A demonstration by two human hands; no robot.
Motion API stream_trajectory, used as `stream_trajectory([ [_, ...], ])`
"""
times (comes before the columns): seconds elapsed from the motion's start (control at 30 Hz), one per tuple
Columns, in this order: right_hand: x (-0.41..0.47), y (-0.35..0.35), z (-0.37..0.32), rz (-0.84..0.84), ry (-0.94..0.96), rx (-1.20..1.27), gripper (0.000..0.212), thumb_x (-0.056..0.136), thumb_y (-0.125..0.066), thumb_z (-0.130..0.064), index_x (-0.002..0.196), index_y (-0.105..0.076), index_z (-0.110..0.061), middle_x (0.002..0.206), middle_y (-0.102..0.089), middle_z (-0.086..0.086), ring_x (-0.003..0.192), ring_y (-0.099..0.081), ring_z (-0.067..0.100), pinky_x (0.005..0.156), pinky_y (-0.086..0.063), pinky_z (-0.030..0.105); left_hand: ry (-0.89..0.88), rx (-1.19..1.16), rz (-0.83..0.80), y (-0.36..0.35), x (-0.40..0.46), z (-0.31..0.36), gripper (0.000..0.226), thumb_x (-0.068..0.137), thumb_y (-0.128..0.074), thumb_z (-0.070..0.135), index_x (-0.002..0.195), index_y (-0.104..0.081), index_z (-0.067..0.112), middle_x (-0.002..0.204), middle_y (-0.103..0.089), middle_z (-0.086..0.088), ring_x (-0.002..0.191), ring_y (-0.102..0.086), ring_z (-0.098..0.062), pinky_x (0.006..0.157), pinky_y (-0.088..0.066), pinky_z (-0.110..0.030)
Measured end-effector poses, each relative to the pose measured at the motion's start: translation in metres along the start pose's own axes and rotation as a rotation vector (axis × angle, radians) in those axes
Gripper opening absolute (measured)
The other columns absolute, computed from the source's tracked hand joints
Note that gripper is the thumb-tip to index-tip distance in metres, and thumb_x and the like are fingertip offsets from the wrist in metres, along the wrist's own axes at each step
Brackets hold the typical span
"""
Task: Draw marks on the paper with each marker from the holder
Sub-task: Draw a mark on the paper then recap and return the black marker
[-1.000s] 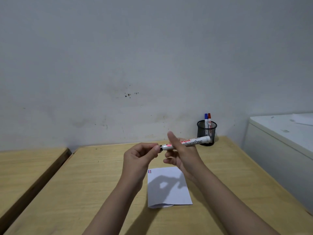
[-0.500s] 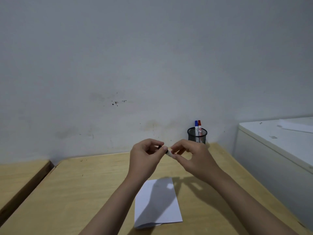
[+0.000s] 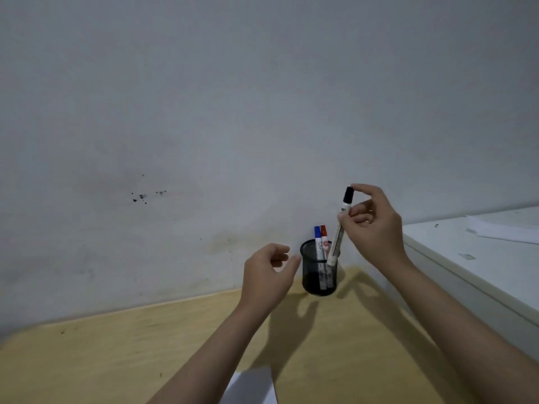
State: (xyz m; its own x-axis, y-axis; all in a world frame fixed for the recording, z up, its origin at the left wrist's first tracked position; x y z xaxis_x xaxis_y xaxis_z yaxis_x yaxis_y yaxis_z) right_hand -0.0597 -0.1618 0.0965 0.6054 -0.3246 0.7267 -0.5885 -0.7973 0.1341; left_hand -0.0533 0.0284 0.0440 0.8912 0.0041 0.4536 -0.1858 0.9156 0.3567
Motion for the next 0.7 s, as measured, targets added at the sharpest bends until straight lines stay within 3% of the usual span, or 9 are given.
stream_trajectory([
  [0.1,0.026,-0.010,0.026,0.044,-0.028,-0.056,0.042,0.076,-0.070,-0.007,0.110,-0.054,-0.026,0.069,-0.062,0.008,0.056,-0.061,0.014,0.060,-0.052,0.016,-0.020,0.088,-0.059,-0.028,0.019,-0.018,0.035,0.081,-0.065,0.037,0.110,-0.064,0.017,0.111,-0.065,0.003,0.097,-0.058,-0.009,0.075,-0.044,-0.016],
  [0.23,0.034,-0.031,0.060,-0.082,-0.059,-0.202,0.039,0.076,-0.066,-0.005,0.107,-0.053,-0.024,0.063,-0.062,0.009,0.056,-0.061,0.017,0.059,-0.051,0.021,-0.065,0.177,-0.121,-0.060,0.039,-0.035,0.041,0.083,-0.062,0.039,0.117,-0.061,0.016,0.122,-0.061,-0.002,0.115,-0.053,-0.018,0.093,-0.044,-0.030],
  [0.37,0.025,-0.042,0.082,-0.250,-0.115,-0.336,0.039,0.075,-0.062,-0.001,0.108,-0.050,-0.018,0.062,-0.064,0.019,0.061,-0.063,0.033,0.058,-0.052,0.038,-0.076,0.235,-0.164,-0.081,0.048,-0.043,0.043,0.082,-0.060,0.043,0.114,-0.063,0.014,0.115,-0.064,-0.005,0.110,-0.055,-0.023,0.089,-0.047,-0.035],
  [0.7,0.013,-0.052,0.108,-0.378,-0.183,-0.450,0.037,0.074,-0.068,-0.006,0.107,-0.054,-0.010,0.060,-0.054,0.000,0.061,-0.053,0.017,0.060,-0.048,0.038,-0.011,0.182,-0.128,-0.088,0.048,-0.044,0.036,0.080,-0.063,0.040,0.105,-0.065,0.013,0.110,-0.065,-0.004,0.106,-0.056,-0.024,0.087,-0.050,-0.039],
])
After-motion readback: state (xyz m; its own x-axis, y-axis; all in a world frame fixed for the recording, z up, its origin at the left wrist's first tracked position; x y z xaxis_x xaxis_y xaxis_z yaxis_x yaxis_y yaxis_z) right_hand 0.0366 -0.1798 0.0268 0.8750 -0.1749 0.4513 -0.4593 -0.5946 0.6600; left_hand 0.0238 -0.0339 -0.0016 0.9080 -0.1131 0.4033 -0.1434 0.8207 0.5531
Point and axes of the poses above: each hand's wrist, its own x-axis towards the middle knuckle, its own y-axis out of the back of the hand, z = x × y, the point moved 1 cm from there along x, towards the middle knuckle
